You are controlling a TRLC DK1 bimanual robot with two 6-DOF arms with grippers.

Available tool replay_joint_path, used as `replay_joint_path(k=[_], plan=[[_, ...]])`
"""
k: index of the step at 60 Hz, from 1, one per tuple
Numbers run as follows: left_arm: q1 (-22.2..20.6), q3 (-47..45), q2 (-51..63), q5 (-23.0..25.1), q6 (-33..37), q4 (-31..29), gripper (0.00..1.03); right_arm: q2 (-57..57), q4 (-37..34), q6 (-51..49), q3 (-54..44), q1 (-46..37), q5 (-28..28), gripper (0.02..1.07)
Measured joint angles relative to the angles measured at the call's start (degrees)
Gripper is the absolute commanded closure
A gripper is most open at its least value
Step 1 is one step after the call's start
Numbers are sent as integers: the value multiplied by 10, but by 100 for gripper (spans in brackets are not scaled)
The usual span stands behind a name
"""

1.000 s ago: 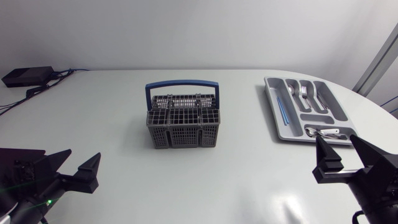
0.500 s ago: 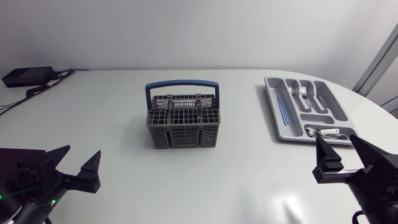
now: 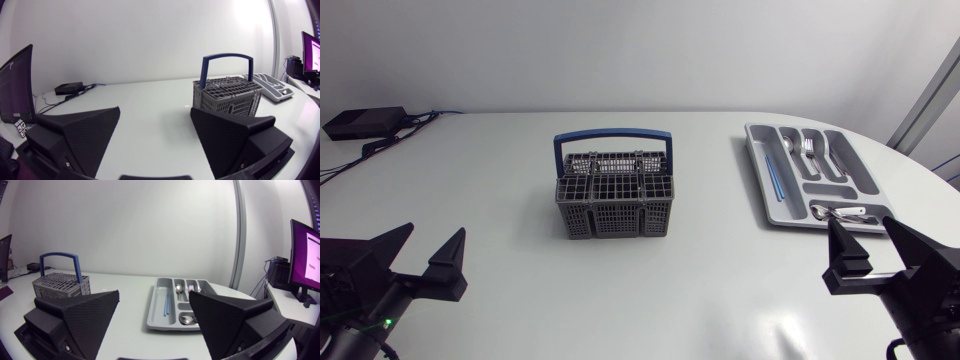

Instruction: Unload the cutlery basket into the drawer organizer.

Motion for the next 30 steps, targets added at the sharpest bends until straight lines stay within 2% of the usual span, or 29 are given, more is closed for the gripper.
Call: replay_joint_path(k=[21,30], plan=[[41,0,-54,35,-31,-5,4,0,0,0,0,0,0,7],[44,0,-60,37,-33,-5,4,0,0,0,0,0,0,7]])
